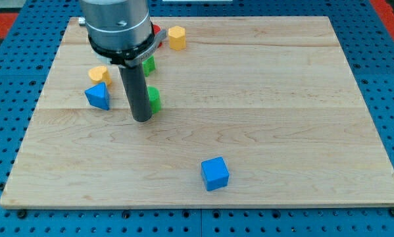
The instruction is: Push the blue cube towards top center
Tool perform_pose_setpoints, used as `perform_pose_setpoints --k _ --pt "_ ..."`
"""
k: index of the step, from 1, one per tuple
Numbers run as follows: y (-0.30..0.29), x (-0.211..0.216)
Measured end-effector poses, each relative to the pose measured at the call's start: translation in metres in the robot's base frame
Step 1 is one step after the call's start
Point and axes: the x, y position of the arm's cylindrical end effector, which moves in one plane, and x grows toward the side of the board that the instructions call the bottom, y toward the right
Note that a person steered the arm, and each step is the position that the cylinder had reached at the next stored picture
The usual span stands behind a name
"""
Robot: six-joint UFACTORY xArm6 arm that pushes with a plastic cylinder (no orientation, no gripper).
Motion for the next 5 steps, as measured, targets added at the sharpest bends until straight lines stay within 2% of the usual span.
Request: perform_pose_setpoints --k 1,2,3,4,5 --pt "0.001 -0.011" --pt "0.001 0.004" --pt "0.002 0.066" --pt "0.002 0.105" --pt "0.040 0.138"
